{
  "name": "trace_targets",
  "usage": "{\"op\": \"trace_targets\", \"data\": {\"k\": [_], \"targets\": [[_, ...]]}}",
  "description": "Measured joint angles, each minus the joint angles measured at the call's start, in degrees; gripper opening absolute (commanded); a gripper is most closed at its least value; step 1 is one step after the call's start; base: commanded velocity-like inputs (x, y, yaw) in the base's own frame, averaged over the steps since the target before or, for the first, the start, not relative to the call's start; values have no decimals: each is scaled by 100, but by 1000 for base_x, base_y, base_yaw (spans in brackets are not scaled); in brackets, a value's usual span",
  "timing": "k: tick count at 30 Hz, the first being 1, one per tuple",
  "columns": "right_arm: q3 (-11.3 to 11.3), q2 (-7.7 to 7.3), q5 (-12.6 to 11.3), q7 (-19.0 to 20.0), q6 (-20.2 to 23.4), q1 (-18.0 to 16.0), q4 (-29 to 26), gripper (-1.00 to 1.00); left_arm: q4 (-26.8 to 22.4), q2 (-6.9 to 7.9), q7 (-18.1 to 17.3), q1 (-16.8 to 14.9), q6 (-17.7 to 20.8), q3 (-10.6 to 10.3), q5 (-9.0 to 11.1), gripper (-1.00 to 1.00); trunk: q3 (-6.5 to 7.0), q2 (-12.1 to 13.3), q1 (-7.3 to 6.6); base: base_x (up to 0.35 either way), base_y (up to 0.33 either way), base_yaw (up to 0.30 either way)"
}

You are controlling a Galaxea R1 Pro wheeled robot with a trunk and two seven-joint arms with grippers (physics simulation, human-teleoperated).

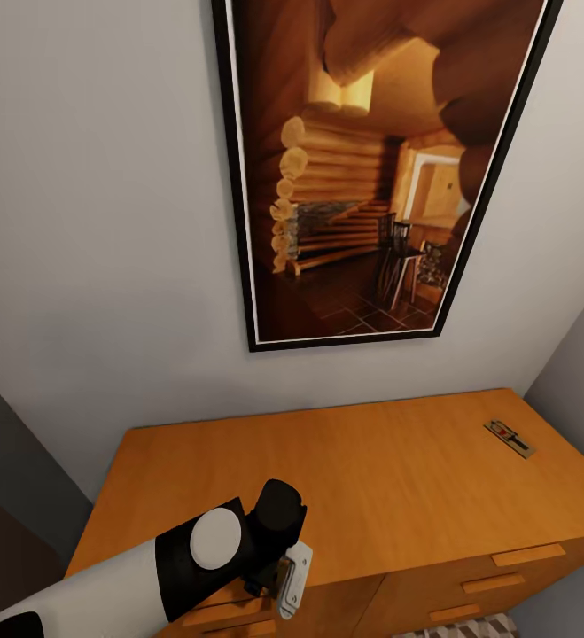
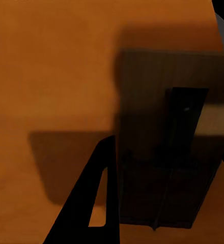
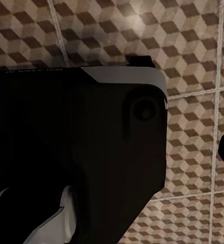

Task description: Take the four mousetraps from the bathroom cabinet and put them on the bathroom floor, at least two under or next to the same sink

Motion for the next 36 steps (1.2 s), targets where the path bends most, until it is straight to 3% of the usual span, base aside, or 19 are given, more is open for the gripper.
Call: {"op": "trace_targets", "data": {"k": [22,27,36], "targets": [[0,0,0,0,0,0,0,100,-25,4,14,23,-6,35,-22,-100,0,1,0,0,0,0],[0,0,0,0,0,0,0,100,-272,6,38,129,34,431,-55,-100,-2,5,3,0,0,0],[0,0,0,0,0,0,0,100,-887,33,30,129,34,822,-53,-100,-2,5,3,0,0,0]]}}
